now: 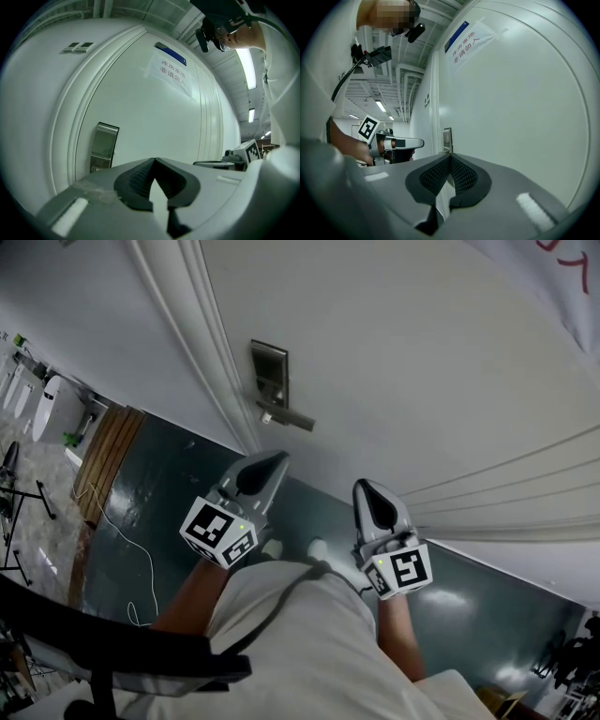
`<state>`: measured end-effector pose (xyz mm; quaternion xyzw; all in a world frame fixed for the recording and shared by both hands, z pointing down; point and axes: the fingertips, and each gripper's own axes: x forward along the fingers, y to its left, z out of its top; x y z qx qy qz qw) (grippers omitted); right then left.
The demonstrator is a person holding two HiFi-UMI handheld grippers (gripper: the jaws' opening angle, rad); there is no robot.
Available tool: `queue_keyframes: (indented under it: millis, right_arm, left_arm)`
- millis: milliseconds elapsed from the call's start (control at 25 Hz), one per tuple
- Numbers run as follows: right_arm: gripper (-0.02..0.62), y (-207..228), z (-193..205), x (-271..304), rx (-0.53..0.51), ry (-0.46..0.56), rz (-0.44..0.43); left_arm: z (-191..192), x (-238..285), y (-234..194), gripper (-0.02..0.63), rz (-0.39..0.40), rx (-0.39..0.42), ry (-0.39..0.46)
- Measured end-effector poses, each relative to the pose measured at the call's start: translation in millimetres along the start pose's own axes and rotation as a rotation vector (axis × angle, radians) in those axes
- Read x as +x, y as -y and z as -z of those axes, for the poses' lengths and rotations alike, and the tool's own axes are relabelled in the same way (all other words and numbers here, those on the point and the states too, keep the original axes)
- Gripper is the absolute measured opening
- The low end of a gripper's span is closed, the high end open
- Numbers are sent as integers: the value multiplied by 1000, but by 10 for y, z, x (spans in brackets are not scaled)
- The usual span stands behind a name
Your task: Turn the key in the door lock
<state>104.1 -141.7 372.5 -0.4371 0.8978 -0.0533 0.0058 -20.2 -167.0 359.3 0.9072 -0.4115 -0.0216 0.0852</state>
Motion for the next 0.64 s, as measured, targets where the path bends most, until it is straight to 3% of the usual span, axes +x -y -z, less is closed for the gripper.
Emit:
queue_keyframes:
  millis: [640]
  right_arm:
    - [6,-74,-13,13,-10,-6,38]
  left_arm:
    - [138,-52,-219,6,-25,-103,-19]
